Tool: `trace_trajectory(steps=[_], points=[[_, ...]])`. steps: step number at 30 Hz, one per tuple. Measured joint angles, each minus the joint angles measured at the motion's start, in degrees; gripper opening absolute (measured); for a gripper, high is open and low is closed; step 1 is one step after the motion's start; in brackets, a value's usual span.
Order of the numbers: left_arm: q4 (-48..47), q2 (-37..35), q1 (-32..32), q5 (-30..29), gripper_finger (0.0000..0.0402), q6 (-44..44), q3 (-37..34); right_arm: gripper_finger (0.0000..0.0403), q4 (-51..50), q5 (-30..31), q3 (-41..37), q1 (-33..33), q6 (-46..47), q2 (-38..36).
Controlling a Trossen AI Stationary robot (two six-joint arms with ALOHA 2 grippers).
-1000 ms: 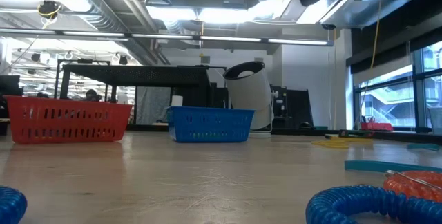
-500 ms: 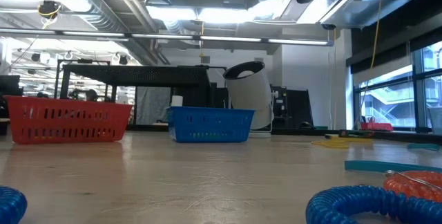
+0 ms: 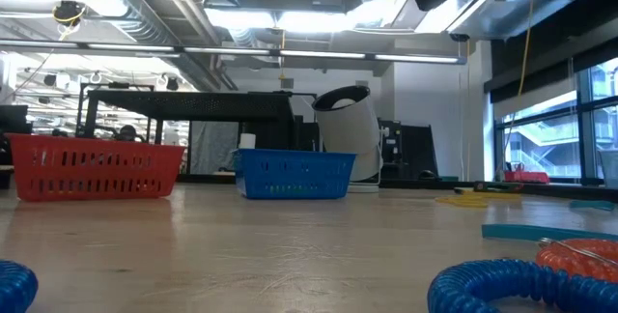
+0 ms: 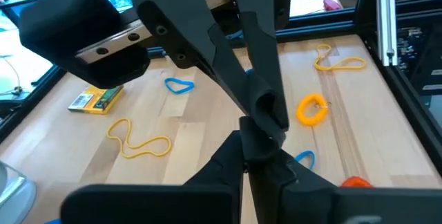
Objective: Pick & Place Office Desk Supplies
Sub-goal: Put the black rubber band into the red bin
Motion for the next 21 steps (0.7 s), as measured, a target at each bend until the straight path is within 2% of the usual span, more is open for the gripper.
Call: trace_trajectory(steps=[6, 13, 17, 21], points=[[-0.6, 0.0, 0.1, -0.3, 0.0005, -0.2, -0.1, 0.0041, -2.0, -0.5, 0.1, -1.7, 4.5, -0.1], [-4.3, 0.0, 0.4, -1.1, 0.0006, -5.2, -0.1, 0.013, -4.9, -0.3, 0.1, -2.9, 6.2, -1.1], [-4.8, 0.0, 0.9, 0.8, 0.0006, -8.6, 0.0, 0.0183, -10.6, 1.7, 0.0, -3.5, 4.8, -4.2], [-5.1, 0.0, 1.8, 2.0, 0.0006, -9.2, 0.0, 0.0219, -16.9, 5.1, 0.0, -3.6, 4.9, -8.3]])
